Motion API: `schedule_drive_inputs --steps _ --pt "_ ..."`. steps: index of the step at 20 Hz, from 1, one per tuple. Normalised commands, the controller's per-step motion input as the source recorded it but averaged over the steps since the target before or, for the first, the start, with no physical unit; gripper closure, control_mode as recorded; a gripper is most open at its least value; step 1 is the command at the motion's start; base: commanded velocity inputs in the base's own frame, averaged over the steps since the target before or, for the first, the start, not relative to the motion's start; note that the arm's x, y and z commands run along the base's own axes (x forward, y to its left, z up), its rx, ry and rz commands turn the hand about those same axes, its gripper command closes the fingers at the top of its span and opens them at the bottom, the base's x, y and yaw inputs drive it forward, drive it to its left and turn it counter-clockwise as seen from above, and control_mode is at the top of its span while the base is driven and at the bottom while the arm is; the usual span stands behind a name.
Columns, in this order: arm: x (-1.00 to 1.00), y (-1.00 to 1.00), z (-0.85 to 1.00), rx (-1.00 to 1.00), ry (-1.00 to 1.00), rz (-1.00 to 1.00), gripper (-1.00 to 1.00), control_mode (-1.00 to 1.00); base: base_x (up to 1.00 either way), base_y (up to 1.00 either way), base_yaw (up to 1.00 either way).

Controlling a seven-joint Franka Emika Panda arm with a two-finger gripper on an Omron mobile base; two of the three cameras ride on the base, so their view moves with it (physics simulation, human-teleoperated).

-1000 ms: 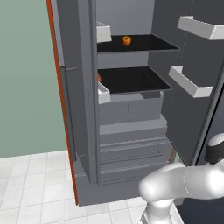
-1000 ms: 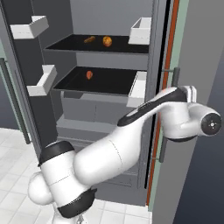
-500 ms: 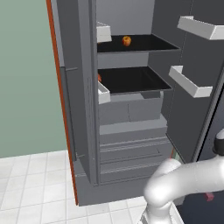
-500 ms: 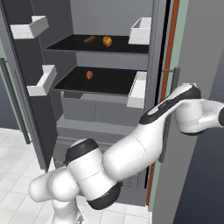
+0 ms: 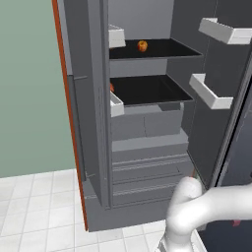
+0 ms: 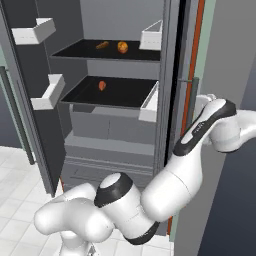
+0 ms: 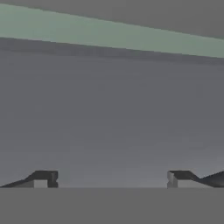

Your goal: Place the peach in the correct fridge rack based on whether it is a fruit or vegetable. Finally, close the fridge door.

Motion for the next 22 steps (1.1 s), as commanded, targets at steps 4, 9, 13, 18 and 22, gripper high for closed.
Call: schedule_drive_inputs --steps 4,9,13,18,22 --pt "-0.25 1.0 0.0 -0.06 -0.05 0.14 -1.0 -1.0 0.0 0.0 0.0" --pt "0.04 1.0 0.0 -0.02 -0.07 0.03 -1.0 -1.0 0.0 0.0 0.0" --pt "0.28 1.0 0.0 0.0 -0.11 0.0 -1.0 -1.0 0.0 0.0 0.0" --pt "0.35 0.93 0.0 0.0 -0.13 -0.02 -1.0 -1.0 0.0 0.0 0.0" --pt "0.6 0.76 0.04 -0.01 -0.07 -0.1 -1.0 -1.0 0.0 0.0 0.0"
